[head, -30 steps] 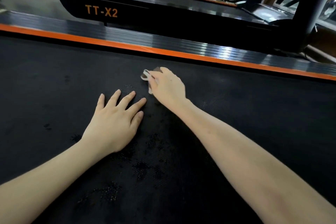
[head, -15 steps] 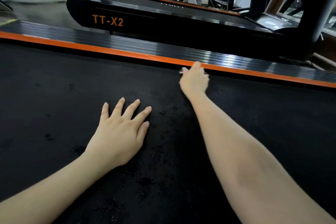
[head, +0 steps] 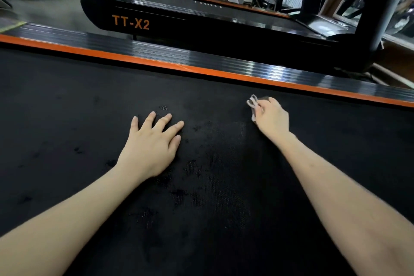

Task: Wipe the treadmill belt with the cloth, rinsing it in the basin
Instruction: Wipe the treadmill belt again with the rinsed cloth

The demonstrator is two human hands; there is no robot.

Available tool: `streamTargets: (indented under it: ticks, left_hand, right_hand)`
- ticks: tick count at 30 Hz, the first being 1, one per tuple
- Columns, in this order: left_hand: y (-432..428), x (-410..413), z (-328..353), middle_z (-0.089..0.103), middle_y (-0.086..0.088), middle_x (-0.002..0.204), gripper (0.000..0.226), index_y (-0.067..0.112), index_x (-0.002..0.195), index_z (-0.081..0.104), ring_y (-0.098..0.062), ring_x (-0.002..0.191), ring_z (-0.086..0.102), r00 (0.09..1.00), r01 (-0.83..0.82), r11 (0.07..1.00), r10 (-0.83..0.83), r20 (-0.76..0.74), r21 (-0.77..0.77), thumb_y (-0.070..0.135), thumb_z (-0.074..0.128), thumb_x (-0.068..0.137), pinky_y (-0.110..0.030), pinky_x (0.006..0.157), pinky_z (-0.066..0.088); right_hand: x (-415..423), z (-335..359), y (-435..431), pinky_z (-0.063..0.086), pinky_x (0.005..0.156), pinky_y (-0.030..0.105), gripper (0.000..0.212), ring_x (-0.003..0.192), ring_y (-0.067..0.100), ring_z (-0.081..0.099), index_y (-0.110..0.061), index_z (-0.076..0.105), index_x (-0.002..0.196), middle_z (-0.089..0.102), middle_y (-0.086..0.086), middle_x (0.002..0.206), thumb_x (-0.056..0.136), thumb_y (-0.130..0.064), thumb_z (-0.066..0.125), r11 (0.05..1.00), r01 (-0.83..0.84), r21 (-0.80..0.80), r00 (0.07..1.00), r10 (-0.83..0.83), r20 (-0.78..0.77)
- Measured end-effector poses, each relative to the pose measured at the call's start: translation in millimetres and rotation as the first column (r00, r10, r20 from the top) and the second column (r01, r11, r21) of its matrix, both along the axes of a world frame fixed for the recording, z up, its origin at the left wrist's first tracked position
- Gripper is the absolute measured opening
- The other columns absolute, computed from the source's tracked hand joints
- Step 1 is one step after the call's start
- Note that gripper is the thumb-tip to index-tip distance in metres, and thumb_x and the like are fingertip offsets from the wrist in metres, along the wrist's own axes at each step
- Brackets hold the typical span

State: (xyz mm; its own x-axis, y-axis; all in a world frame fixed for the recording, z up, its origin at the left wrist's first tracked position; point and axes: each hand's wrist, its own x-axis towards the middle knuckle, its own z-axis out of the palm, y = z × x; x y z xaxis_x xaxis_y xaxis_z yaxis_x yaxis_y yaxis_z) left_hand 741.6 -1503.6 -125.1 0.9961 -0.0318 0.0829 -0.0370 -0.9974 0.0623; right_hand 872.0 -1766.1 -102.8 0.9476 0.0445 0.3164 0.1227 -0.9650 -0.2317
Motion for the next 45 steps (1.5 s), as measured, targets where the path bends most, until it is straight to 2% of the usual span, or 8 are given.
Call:
streamTargets:
  ticks: [6, 12, 17, 22, 27, 32, 40, 45]
  left_hand:
    - [1, 0, 6, 0.016, 0.006, 0.158, 0.047, 0.037, 0.148, 0.021, -0.024, 0.146, 0.007, 0.999, -0.008, 0.996, 0.005, -0.031, -0.085, 0.040, 0.020, 0.101, -0.049, 0.117, 0.004]
    - [4, -12, 19, 0.042, -0.003, 0.147, 0.042, 0.017, 0.140, 0.044, -0.025, 0.141, 0.026, 0.989, -0.007, 0.943, 0.056, 0.138, -0.332, 0.029, 0.036, 0.101, -0.043, 0.116, 0.012]
    - [17, -46, 26, 0.042, -0.005, 0.147, 0.043, 0.021, 0.138, 0.048, -0.026, 0.141, 0.027, 0.982, -0.034, 0.959, 0.085, 0.170, -0.283, 0.037, 0.039, 0.098, -0.045, 0.116, 0.010]
    - [29, -70, 24, 0.024, 0.004, 0.156, 0.047, 0.034, 0.145, 0.032, -0.024, 0.144, 0.015, 0.994, -0.074, 0.995, 0.068, -0.086, -0.070, 0.043, 0.024, 0.100, -0.047, 0.115, 0.008]
    - [30, -76, 36, 0.023, 0.003, 0.156, 0.048, 0.035, 0.146, 0.029, -0.026, 0.144, 0.016, 0.977, -0.151, 0.988, 0.147, -0.155, -0.013, 0.044, 0.023, 0.100, -0.048, 0.113, 0.010]
    - [17, -86, 38, 0.018, 0.001, 0.158, 0.051, 0.033, 0.149, 0.022, -0.028, 0.144, 0.015, 0.957, -0.179, 0.977, 0.200, -0.211, 0.113, 0.046, 0.022, 0.099, -0.048, 0.114, 0.013]
    - [10, -118, 28, 0.019, 0.001, 0.157, 0.050, 0.033, 0.149, 0.023, -0.029, 0.145, 0.012, 0.976, -0.173, 0.985, 0.174, -0.128, 0.021, 0.044, 0.025, 0.100, -0.050, 0.115, 0.010]
    - [24, -126, 29, 0.018, 0.003, 0.158, 0.048, 0.033, 0.148, 0.023, -0.026, 0.146, 0.009, 0.982, -0.144, 0.989, 0.141, -0.127, -0.020, 0.042, 0.023, 0.101, -0.048, 0.115, 0.007]
  right_hand:
    - [-112, -9, 86, 0.026, 0.108, 0.029, 0.030, 0.127, 0.034, 0.044, -0.010, 0.064, 0.119, 0.051, 0.017, 0.136, 0.096, -0.018, 0.046, 0.913, -0.391, 0.117, 0.919, 0.394, -0.001]
    - [-220, -5, 13, 0.028, 0.113, 0.031, 0.036, 0.137, 0.023, 0.035, -0.021, 0.062, 0.121, 0.047, 0.006, 0.142, 0.094, -0.032, 0.041, 0.726, -0.683, 0.073, 0.717, 0.687, -0.124]
    - [-154, 3, -25, 0.033, 0.104, 0.030, 0.033, 0.123, 0.030, 0.052, -0.015, 0.064, 0.119, 0.055, 0.011, 0.132, 0.095, -0.026, 0.045, 0.921, -0.388, 0.006, 0.921, 0.388, -0.016]
    - [-123, -1, 26, 0.046, 0.090, 0.046, 0.035, 0.095, 0.041, 0.058, -0.017, 0.071, 0.106, 0.063, 0.013, 0.104, 0.088, -0.027, 0.043, 0.971, -0.235, 0.034, 0.971, 0.234, 0.044]
    - [-231, -7, 48, 0.037, 0.106, 0.047, 0.035, 0.117, 0.039, 0.051, -0.024, 0.066, 0.116, 0.056, 0.014, 0.129, 0.090, -0.036, 0.046, 0.710, -0.699, 0.086, 0.708, 0.704, -0.054]
    - [-249, -7, 8, 0.038, 0.104, 0.047, 0.040, 0.126, 0.036, 0.047, -0.026, 0.067, 0.116, 0.055, 0.009, 0.133, 0.089, -0.038, 0.040, 0.533, -0.843, 0.072, 0.530, 0.846, -0.057]
    - [-176, -3, -52, 0.029, 0.110, 0.038, 0.031, 0.132, 0.034, 0.039, -0.025, 0.061, 0.124, 0.046, 0.007, 0.142, 0.095, -0.023, 0.050, 0.942, -0.306, 0.137, 0.947, 0.316, -0.054]
    - [-263, -4, 8, 0.032, 0.111, 0.045, 0.037, 0.125, 0.038, 0.047, -0.027, 0.065, 0.119, 0.053, 0.012, 0.135, 0.090, -0.034, 0.042, 0.627, -0.772, 0.108, 0.622, 0.779, -0.073]
